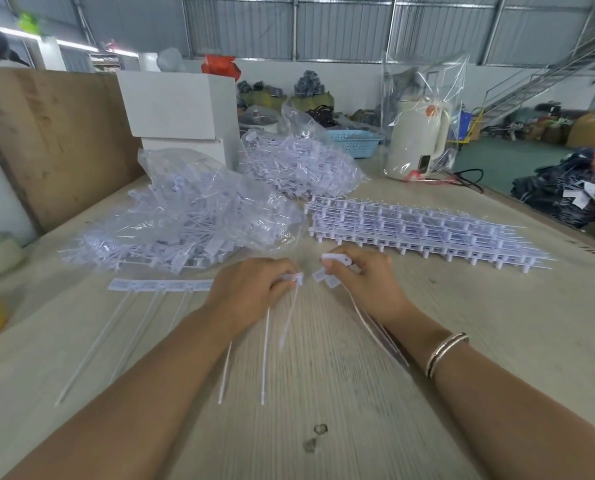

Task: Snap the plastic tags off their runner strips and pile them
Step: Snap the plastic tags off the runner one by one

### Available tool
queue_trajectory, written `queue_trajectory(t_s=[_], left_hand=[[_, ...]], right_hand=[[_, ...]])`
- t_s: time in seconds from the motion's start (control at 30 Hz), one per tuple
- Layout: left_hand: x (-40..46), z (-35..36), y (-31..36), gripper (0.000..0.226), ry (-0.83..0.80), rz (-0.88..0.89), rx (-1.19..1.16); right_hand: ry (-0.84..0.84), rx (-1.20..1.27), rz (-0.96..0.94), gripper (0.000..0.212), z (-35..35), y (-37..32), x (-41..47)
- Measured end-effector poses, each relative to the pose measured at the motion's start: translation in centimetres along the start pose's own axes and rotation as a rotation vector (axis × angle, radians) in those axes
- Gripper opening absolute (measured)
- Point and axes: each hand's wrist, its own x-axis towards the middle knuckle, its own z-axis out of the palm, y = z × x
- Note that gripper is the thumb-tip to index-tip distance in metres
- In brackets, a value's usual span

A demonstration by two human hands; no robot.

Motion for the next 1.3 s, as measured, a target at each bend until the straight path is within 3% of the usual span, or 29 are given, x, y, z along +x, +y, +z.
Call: queue_trajectory(t_s=[0.13, 0.27, 0.4, 0.5, 0.7, 0.83, 0.93, 1.1, 1.3], left_hand=[[0.1, 0.2, -0.3, 0.022, 0.038, -0.030, -0.007], [0.3, 0.3, 0.5, 0.020, 0.007, -0.091, -0.043], [0.0, -0.1, 0.8, 0.016, -0.093, -0.096, 0.030], [0.1, -1.0, 0.2, 0.026, -0.160, -0.165, 0.012], [-0.2, -1.3, -0.5, 0.012, -0.195, -0.167, 0.181], [-0.3, -1.2, 0.0, 0.013, -0.077, -0.079, 0.129], [-0.2, -1.2, 0.6, 0.013, 0.058, 0.013, 0.095], [-0.1, -1.0, 1.7, 0.015, 0.141, 0.103, 0.112], [0.1, -0.6, 2.0, 0.013, 0.108, 0.123, 0.133]], right_hand=[[0.080, -0.189, 0.127, 0.025, -0.3, 1.5, 0.8], [0.022, -0.395, 0.178, 0.013, 0.3, 2.7, 1.4], [0.077, -0.324, 0.236, 0.027, 0.0, 2.7, 1.5], [0.121, -0.367, 0.130, 0.027, -0.7, 1.9, 1.0], [-0.205, -0.551, 0.245, 0.027, -0.9, 0.7, -0.2], [-0.043, -0.477, 0.154, 0.036, 0.1, 0.3, -0.1], [0.105, -0.316, 0.026, 0.028, 0.5, 0.1, -0.1], [-0.128, -0.211, 0.009, 0.016, 0.6, 0.3, -0.3], [-0.221, -0.101, -0.015, 0.009, 0.4, 0.2, 0.0]])
